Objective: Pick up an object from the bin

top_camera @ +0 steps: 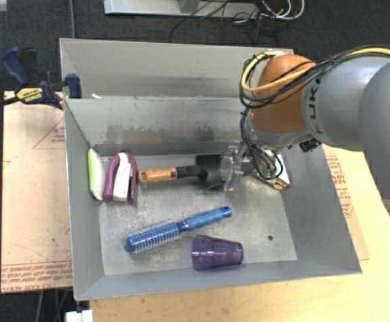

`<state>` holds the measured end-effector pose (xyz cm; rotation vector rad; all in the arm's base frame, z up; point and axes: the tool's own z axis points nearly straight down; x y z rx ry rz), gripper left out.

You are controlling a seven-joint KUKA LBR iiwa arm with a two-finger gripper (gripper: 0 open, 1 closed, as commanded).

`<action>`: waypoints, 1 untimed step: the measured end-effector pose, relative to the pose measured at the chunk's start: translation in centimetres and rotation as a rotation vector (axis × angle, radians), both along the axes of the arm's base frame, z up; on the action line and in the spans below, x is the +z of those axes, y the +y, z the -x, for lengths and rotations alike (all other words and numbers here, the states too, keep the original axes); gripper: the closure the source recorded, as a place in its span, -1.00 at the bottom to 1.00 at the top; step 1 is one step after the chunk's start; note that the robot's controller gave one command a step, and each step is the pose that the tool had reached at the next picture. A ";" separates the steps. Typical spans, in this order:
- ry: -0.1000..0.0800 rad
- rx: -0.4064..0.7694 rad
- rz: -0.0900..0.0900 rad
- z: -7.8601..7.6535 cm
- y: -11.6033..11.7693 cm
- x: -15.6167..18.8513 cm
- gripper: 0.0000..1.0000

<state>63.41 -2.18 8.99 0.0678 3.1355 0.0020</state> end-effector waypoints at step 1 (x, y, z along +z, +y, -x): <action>0.000 0.000 0.000 0.0 0.0 0.0 1.00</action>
Offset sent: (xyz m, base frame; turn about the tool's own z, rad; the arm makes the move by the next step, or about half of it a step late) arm 0.0001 -0.0126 0.1613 0.0160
